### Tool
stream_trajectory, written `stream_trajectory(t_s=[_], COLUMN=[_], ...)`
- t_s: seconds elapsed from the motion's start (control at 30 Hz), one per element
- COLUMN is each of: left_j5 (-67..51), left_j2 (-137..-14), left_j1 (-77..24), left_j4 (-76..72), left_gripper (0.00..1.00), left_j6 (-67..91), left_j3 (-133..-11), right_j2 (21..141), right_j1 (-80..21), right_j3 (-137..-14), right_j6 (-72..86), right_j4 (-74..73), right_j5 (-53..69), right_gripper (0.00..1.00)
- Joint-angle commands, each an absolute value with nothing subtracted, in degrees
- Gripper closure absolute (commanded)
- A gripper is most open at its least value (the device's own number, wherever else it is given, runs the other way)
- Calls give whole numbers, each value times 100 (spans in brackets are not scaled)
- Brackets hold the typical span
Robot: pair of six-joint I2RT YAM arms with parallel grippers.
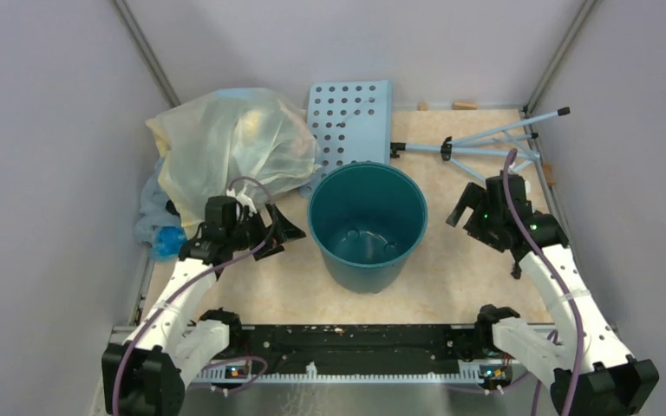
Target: Put the trash bags into the trash bin
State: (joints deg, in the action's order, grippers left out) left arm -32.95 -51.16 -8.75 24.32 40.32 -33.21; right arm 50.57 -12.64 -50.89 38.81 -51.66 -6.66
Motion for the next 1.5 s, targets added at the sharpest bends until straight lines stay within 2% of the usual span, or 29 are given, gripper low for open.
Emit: stream_trajectory(t_s=[0.0,0.37,0.43,0.5,0.67,0.73,0.9,0.97,1.03,1.2,1.47], left_j5=[-3201,-3313,-3358,-3434,-3791,-3818,-3873,-3847,-3805,-3670,-3610], left_j2=[-5467,-6273,-6167,-6008,-5474,-5308,-5016,-4899,-4770,-4405,-4271], left_j1=[-896,-896,-897,-896,-904,-905,-914,-923,-923,-923,-923], left_j4=[1534,960,958,931,882,1024,1360,1499,1631,2019,2347], left_gripper=[1,1,1,1,1,1,1,1,1,1,1], left_j6=[3972,3992,4019,4033,3955,3889,3841,3834,3815,3733,3552], left_j3=[-3557,-4226,-4230,-4148,-3935,-3917,-3918,-3922,-3920,-3911,-4003], right_j2=[5247,5879,5760,5654,5798,5891,5942,6026,6115,6007,6030], right_j1=[-1294,-1292,-1294,-1294,-1481,-1940,-3252,-3442,-3470,-3472,-3472], right_j3=[-5777,-6655,-6784,-6959,-7493,-7637,-7838,-7950,-8080,-8169,-8285], right_j6=[3506,2942,2914,2860,2829,2745,2751,2777,2839,2885,2872], right_j4=[-4897,-4128,-3975,-3885,-4271,-4523,-4935,-5144,-5406,-5538,-5527], right_j5=[-1215,278,636,1041,1876,1778,422,49,-331,-850,-695], right_gripper=[7,7,11,21,34,36,37,46,48,48,37])
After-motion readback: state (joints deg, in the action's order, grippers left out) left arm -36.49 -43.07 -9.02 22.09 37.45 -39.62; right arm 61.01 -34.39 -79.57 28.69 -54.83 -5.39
